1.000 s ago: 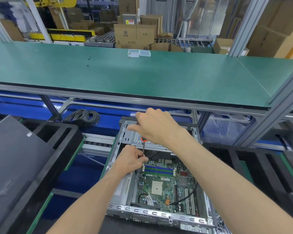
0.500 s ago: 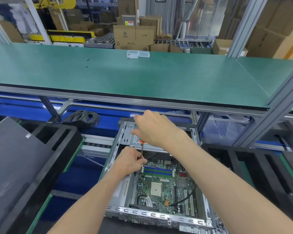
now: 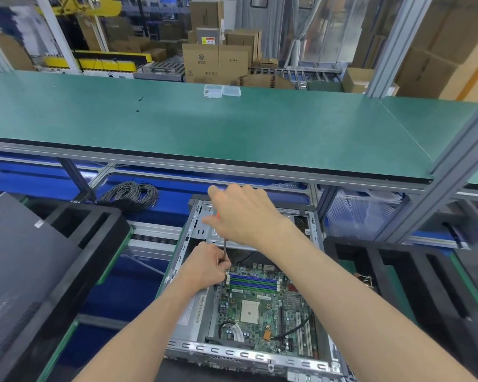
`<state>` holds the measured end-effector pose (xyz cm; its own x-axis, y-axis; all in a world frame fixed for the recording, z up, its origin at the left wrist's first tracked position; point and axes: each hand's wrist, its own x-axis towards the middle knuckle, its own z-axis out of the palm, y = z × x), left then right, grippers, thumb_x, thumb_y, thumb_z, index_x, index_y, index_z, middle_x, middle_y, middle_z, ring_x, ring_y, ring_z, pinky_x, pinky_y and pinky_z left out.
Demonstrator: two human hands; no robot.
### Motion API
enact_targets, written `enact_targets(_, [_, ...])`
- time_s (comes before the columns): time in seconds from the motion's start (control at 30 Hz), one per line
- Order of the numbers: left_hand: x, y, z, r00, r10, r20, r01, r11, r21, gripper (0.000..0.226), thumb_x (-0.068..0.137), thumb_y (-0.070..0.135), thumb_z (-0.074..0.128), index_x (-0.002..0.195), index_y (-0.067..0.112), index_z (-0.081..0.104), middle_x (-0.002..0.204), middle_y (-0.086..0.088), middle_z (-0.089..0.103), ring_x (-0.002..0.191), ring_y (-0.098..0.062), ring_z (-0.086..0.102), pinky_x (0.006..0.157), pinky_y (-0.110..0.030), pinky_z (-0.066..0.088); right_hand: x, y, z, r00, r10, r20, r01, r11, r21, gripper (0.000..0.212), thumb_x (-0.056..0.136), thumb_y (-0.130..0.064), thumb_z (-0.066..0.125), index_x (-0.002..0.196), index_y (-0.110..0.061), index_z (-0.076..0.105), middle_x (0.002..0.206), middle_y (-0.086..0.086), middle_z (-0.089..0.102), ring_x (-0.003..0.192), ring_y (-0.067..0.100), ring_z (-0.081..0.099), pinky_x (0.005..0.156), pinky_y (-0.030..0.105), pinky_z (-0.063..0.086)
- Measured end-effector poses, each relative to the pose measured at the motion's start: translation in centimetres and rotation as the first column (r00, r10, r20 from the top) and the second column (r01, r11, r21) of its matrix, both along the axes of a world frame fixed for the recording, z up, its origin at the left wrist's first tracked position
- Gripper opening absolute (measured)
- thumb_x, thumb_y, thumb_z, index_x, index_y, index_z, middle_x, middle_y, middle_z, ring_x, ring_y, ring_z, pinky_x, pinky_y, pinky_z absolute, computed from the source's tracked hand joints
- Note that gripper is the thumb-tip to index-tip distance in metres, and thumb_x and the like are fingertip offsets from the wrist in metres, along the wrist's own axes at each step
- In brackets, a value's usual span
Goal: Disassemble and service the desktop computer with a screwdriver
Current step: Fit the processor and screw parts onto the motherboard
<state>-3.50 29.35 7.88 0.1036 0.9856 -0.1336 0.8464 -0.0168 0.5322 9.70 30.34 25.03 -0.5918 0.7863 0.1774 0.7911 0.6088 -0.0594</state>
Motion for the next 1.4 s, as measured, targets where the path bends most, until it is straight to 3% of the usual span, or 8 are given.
enact_targets(0.17, [-0.1, 0.1, 0.0, 1.0, -0.011, 0.001, 0.011, 1.0, -0.007, 0.03, 0.086, 0.018, 0.066, 0.058, 0.007, 0.067, 0.065, 0.001, 0.07, 0.066, -0.007, 0.066, 0.067, -0.029, 0.054, 0.5, 0.5, -0.4, 0.97, 0.118, -0.214, -0.172, 0.952, -0.252, 0.036, 0.078, 0.0, 0.059, 0.107, -0.018, 0.05, 0.084, -0.004, 0.053, 0.077, 0.016, 0.048, 0.059, 0.033, 0.034])
enact_targets(0.37, [0.1, -0.1, 0.4, 0.998, 0.049, 0.025, -0.049, 0.999, -0.019, 0.037, 0.087, 0.021, 0.07, 0.052, 0.026, 0.058, 0.062, 0.01, 0.064, 0.064, -0.008, 0.063, 0.066, -0.023, 0.051, 1.3, 0.2, -3.1, 0.818, -0.093, -0.568, -0.163, 0.909, -0.383, 0.019, 0.083, -0.022, 0.074, 0.092, -0.016, 0.058, 0.077, -0.001, 0.062, 0.065, 0.01, 0.051, 0.061, 0.026, 0.042])
enact_targets(0.5, [0.1, -0.1, 0.2, 0.999, 0.034, -0.003, -0.034, 0.999, -0.009, 0.042, 0.087, 0.025, 0.07, 0.05, 0.024, 0.051, 0.054, 0.01, 0.054, 0.051, -0.005, 0.051, 0.047, -0.015, 0.032, 1.4, -0.5, -6.8, 0.806, -0.186, -0.562, -0.081, 0.905, -0.417, 0.017, 0.092, -0.027, 0.068, 0.084, -0.015, 0.059, 0.071, -0.004, 0.058, 0.063, 0.007, 0.049, 0.06, 0.024, 0.035])
enact_targets(0.63, [0.0, 0.1, 0.2, 1.0, -0.02, -0.012, 0.02, 1.0, -0.013, 0.022, 0.084, 0.023, 0.066, 0.066, 0.013, 0.059, 0.06, 0.0, 0.061, 0.059, -0.017, 0.059, 0.051, -0.024, 0.038, 1.0, -0.8, -8.9, 0.806, -0.258, -0.532, -0.017, 0.889, -0.458, 0.02, 0.099, -0.033, 0.059, 0.082, -0.023, 0.053, 0.064, -0.006, 0.053, 0.059, 0.008, 0.048, 0.058, 0.027, 0.034])
enact_targets(0.87, [-0.2, 0.0, 0.0, 0.996, -0.083, 0.02, 0.082, 0.996, 0.029, 0.028, 0.075, 0.013, 0.064, 0.052, 0.023, 0.052, 0.045, 0.007, 0.052, 0.046, -0.005, 0.051, 0.044, -0.011, 0.03, 1.3, -1.2, -9.1, 0.801, -0.237, -0.549, 0.001, 0.918, -0.396, 0.034, 0.102, -0.036, 0.053, 0.072, -0.025, 0.04, 0.06, -0.003, 0.05, 0.056, 0.009, 0.048, 0.054, 0.021, 0.031])
enact_targets(1.0, [-0.4, -0.3, 0.7, 0.989, -0.111, 0.101, 0.109, 0.994, 0.02, 0.018, 0.067, 0.005, 0.051, 0.064, 0.015, 0.065, 0.036, 0.005, 0.043, 0.036, -0.007, 0.039, 0.04, -0.011, 0.028, 2.2, -1.5, -8.2, 0.749, -0.274, -0.603, -0.007, 0.907, -0.42, 0.035, 0.102, -0.037, 0.051, 0.08, -0.01, 0.053, 0.066, 0.012, 0.065, 0.066, 0.026, 0.06, 0.068, 0.043, 0.049])
enact_targets(1.13, [-0.7, -0.3, 0.8, 0.985, -0.103, 0.135, 0.098, 0.994, 0.045, 0.028, 0.069, 0.009, 0.053, 0.083, 0.02, 0.074, 0.043, 0.01, 0.045, 0.043, -0.007, 0.039, 0.046, -0.02, 0.032, 3.0, -2.0, -7.2, 0.728, -0.265, -0.632, 0.005, 0.924, -0.382, 0.042, 0.104, -0.039, 0.049, 0.082, -0.003, 0.055, 0.067, 0.016, 0.065, 0.066, 0.03, 0.06, 0.07, 0.047, 0.049])
enact_targets(1.4, [0.8, 0.1, 0.5, 0.963, -0.135, -0.233, 0.115, 0.989, -0.098, 0.036, 0.071, 0.03, 0.067, 0.106, 0.034, 0.074, 0.071, 0.019, 0.065, 0.067, -0.003, 0.061, 0.066, -0.023, 0.051, 6.3, -1.8, -5.8, 0.672, -0.315, -0.671, 0.084, 0.932, -0.354, 0.035, 0.104, -0.038, 0.048, 0.086, -0.009, 0.056, 0.068, 0.014, 0.067, 0.066, 0.027, 0.063, 0.071, 0.047, 0.051])
